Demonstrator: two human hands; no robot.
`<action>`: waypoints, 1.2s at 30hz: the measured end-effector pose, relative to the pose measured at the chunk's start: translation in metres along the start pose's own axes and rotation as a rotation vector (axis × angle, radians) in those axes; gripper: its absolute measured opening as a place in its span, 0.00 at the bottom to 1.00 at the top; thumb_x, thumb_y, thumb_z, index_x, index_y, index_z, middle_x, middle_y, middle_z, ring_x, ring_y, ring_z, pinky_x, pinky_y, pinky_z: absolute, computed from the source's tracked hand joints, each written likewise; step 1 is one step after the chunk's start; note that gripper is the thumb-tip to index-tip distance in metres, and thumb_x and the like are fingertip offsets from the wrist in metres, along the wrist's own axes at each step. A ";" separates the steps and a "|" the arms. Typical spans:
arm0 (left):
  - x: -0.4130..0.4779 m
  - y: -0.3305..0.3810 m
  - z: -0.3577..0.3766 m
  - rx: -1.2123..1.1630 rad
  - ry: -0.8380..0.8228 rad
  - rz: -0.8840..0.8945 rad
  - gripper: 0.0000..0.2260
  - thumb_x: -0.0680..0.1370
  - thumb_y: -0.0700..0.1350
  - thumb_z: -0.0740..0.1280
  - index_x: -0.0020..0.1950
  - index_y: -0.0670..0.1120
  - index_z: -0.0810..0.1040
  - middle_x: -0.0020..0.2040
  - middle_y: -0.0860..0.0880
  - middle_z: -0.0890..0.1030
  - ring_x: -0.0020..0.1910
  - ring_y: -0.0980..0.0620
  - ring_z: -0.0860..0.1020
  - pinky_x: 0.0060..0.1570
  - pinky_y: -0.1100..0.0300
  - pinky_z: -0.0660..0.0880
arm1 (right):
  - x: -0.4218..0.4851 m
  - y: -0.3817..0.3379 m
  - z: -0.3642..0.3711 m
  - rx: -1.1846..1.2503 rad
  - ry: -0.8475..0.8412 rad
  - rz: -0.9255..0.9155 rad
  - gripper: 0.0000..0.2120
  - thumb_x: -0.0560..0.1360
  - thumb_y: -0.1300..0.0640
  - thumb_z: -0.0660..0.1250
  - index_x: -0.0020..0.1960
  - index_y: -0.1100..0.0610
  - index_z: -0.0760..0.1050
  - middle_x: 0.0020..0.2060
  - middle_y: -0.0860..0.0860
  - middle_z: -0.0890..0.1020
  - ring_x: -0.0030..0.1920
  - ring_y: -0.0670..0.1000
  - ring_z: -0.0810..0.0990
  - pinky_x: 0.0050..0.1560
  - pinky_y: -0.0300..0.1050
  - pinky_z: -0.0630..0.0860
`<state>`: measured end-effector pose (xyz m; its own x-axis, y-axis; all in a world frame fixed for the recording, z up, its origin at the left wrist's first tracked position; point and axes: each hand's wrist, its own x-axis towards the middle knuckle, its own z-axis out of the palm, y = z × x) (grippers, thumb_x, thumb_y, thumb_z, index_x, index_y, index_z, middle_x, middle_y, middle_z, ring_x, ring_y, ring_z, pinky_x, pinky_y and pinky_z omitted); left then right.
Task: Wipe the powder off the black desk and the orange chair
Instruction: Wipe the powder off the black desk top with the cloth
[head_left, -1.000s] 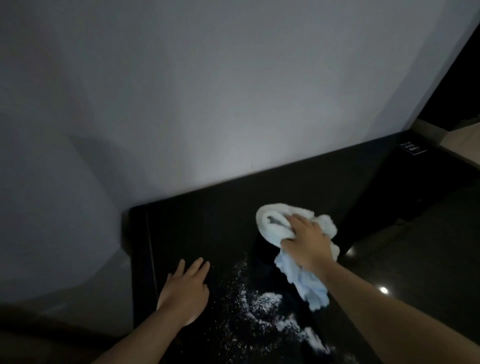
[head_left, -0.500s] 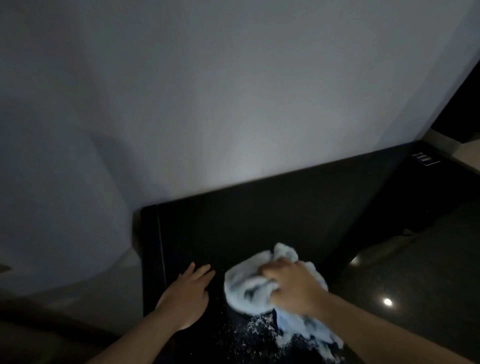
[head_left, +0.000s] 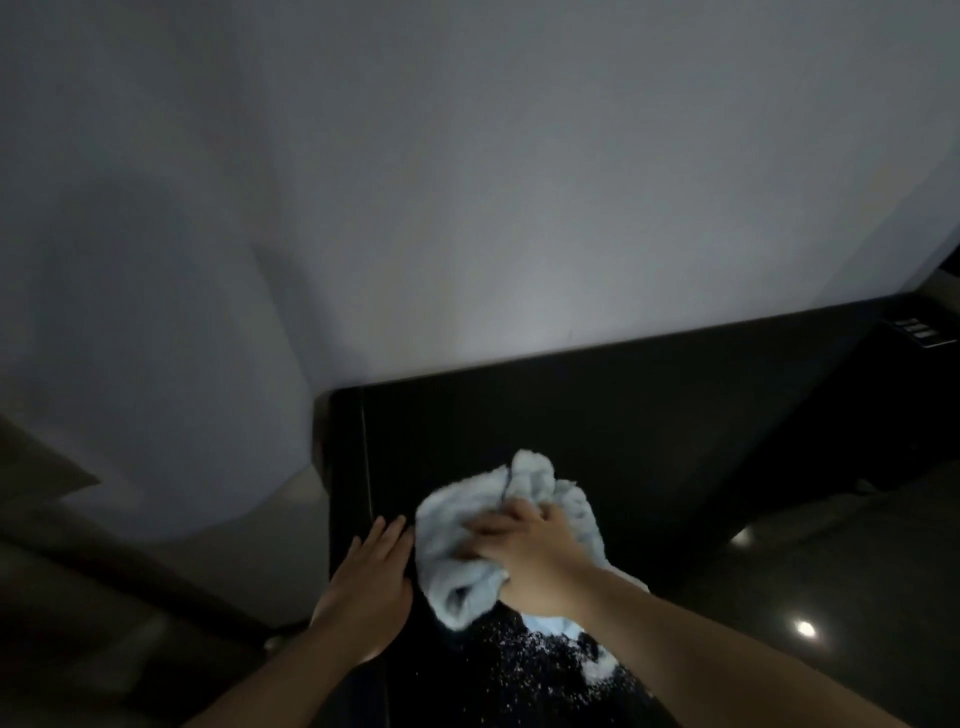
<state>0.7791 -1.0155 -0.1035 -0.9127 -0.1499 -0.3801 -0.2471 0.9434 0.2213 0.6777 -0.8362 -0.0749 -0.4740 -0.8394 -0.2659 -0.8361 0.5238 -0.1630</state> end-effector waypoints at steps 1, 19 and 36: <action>-0.002 0.001 0.000 -0.008 -0.011 0.010 0.25 0.82 0.46 0.48 0.78 0.47 0.44 0.78 0.50 0.43 0.76 0.49 0.41 0.73 0.54 0.42 | -0.009 -0.002 -0.002 0.031 -0.049 -0.022 0.22 0.75 0.52 0.61 0.68 0.41 0.67 0.72 0.43 0.65 0.71 0.55 0.56 0.65 0.61 0.55; -0.062 -0.034 0.007 -0.226 0.215 -0.170 0.24 0.82 0.43 0.53 0.77 0.45 0.49 0.78 0.48 0.51 0.76 0.52 0.51 0.73 0.60 0.49 | 0.073 -0.047 -0.036 0.209 0.243 0.152 0.21 0.76 0.57 0.59 0.68 0.46 0.66 0.68 0.45 0.67 0.65 0.56 0.64 0.59 0.55 0.63; -0.056 -0.048 0.001 -0.164 0.155 0.125 0.25 0.82 0.41 0.52 0.77 0.52 0.49 0.78 0.51 0.54 0.76 0.55 0.49 0.71 0.64 0.47 | -0.002 -0.072 0.000 -0.099 -0.115 -0.208 0.19 0.74 0.55 0.63 0.62 0.40 0.72 0.70 0.40 0.64 0.71 0.51 0.54 0.68 0.58 0.51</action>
<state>0.8423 -1.0523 -0.0943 -0.9753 -0.0905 -0.2017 -0.1672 0.8989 0.4051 0.7388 -0.8722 -0.0629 -0.2591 -0.9028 -0.3432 -0.9382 0.3197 -0.1328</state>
